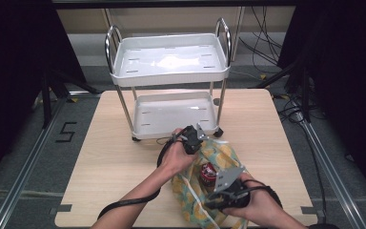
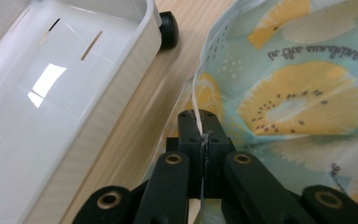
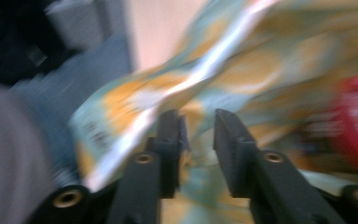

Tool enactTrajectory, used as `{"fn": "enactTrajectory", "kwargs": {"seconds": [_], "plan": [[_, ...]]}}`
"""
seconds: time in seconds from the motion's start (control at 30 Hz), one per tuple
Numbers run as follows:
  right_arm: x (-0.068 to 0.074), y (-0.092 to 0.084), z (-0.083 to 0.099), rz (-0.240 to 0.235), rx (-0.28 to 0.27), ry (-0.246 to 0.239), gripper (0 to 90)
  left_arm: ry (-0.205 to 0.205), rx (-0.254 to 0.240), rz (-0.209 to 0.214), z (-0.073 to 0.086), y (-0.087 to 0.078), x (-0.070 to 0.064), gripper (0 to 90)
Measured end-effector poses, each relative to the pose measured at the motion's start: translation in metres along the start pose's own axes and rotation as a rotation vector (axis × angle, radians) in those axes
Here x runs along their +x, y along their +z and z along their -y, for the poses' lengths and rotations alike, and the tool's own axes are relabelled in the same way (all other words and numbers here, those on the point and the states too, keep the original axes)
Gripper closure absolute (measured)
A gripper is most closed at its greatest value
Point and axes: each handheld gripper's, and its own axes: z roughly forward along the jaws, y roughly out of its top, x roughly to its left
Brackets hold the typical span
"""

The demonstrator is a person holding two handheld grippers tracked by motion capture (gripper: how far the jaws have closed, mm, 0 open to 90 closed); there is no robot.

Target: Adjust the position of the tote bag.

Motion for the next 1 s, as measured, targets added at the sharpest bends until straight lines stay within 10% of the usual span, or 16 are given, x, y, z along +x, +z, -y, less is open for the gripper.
{"fn": "enactTrajectory", "kwargs": {"seconds": [0.2,0.43,0.53,0.67,1.0], "plan": [[-0.031,-0.035,-0.004,0.318,-0.08,0.052,53.1,0.018,-0.002,-0.009,0.001,0.0,-0.003,88.9],[-0.048,-0.022,0.008,0.345,-0.045,0.125,45.1,0.028,-0.007,-0.021,0.002,0.003,-0.004,88.3],[-0.055,-0.016,0.011,0.386,0.011,0.08,64.4,0.03,-0.007,-0.025,0.003,0.003,-0.005,87.4],[-0.059,-0.015,0.011,0.393,0.033,0.151,85.8,0.022,-0.032,-0.029,0.002,-0.002,-0.006,82.4],[-0.065,-0.015,0.009,0.388,0.025,0.204,89.0,0.043,-0.143,0.053,0.006,-0.071,-0.012,44.0]]}}
